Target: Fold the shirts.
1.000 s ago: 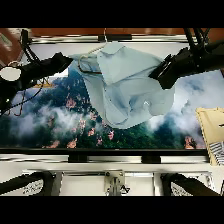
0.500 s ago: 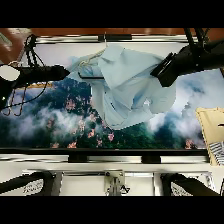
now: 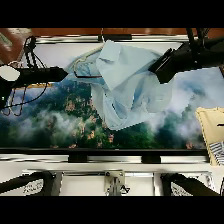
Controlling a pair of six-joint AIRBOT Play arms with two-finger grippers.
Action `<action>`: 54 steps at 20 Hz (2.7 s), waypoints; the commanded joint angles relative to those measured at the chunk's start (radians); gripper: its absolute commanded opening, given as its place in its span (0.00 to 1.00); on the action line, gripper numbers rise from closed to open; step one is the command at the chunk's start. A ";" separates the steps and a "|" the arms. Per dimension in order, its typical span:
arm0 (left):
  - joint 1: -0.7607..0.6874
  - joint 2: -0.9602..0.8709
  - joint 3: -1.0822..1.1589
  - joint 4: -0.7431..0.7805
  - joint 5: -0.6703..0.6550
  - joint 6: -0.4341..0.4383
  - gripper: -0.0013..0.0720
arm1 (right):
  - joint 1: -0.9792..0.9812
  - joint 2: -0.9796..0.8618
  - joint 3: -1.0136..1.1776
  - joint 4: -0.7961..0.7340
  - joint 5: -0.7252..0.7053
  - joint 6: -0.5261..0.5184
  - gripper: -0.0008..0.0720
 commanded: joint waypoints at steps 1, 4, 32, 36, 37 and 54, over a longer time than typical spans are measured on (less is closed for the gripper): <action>0.000 0.002 0.001 0.001 -0.013 0.000 0.09 | -0.001 0.000 0.001 -0.032 -0.024 0.004 0.10; 0.000 0.003 0.003 0.000 -0.035 0.003 0.09 | -0.001 0.000 0.001 -0.104 -0.022 0.003 0.10; -0.319 0.066 0.352 -0.203 -0.302 0.166 0.09 | 0.145 0.082 -0.003 -0.184 -0.237 0.163 0.10; -0.257 0.107 0.352 -0.198 -0.277 0.167 0.12 | 0.145 0.160 -0.003 -0.211 -0.234 0.214 0.10; -0.248 0.113 0.354 -0.198 -0.275 0.167 0.34 | 0.145 0.172 -0.003 -0.211 -0.236 0.228 0.10; -0.130 0.263 0.353 -0.188 -0.147 0.167 0.86 | -0.265 0.201 0.106 -1.163 -0.244 0.927 0.10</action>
